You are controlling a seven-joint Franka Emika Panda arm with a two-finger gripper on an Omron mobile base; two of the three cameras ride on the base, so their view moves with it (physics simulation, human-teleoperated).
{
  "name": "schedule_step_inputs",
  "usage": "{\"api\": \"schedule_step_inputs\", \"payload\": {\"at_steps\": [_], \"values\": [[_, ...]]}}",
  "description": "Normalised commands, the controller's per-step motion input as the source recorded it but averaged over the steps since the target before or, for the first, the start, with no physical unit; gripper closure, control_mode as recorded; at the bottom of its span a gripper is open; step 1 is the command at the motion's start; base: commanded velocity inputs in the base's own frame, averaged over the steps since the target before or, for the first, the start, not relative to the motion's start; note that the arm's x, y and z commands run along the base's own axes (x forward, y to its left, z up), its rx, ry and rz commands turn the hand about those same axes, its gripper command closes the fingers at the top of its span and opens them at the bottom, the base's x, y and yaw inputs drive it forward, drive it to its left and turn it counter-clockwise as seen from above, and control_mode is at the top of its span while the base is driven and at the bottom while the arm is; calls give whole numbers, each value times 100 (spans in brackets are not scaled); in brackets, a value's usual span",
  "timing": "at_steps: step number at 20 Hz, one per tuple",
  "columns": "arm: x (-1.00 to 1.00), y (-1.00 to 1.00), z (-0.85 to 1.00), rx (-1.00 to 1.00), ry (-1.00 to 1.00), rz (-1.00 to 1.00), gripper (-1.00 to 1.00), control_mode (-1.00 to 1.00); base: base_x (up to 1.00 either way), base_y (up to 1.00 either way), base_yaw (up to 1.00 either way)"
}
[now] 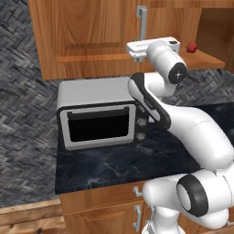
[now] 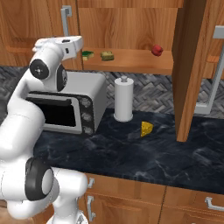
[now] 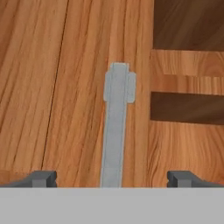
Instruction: Pick the sponge and sponge from the cabinet and place them on the counter.
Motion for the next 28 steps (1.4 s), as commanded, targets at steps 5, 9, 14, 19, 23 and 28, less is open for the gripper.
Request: {"api": "schedule_step_inputs", "payload": {"at_steps": [5,9,14,19,23,28], "values": [[50,8,-1,0,4,-1,-100,-100,0,0,0],[48,6,-1,0,5,-1,-100,-100,0,0,0],[51,20,-7,0,8,-2,-100,-100,0,0,0],[50,25,-11,-1,11,-3,100,-100,0,0,0],[38,28,0,3,17,-2,100,-100,0,0,0],[11,16,-1,3,20,0,100,-100,0,0,0]]}}
